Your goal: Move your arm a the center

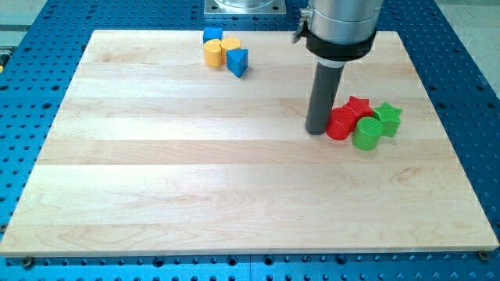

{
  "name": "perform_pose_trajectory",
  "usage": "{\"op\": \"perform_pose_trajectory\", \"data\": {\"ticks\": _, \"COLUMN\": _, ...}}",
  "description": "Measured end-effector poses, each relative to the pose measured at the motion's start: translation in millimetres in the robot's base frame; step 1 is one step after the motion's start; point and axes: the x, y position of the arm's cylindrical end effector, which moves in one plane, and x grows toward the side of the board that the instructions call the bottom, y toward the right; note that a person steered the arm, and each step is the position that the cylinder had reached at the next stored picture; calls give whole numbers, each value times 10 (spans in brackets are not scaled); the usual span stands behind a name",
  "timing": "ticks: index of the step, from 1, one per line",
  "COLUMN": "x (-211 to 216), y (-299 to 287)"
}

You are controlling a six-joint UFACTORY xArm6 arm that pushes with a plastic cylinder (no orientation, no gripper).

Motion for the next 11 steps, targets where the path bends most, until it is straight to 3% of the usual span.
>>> {"op": "perform_pose_trajectory", "data": {"ticks": 1, "x": 0, "y": 15}}
{"op": "perform_pose_trajectory", "data": {"ticks": 3, "x": -63, "y": -670}}
{"op": "perform_pose_trajectory", "data": {"ticks": 5, "x": -69, "y": -689}}
{"op": "perform_pose_trajectory", "data": {"ticks": 8, "x": 485, "y": -735}}
{"op": "perform_pose_trajectory", "data": {"ticks": 11, "x": 497, "y": -1369}}
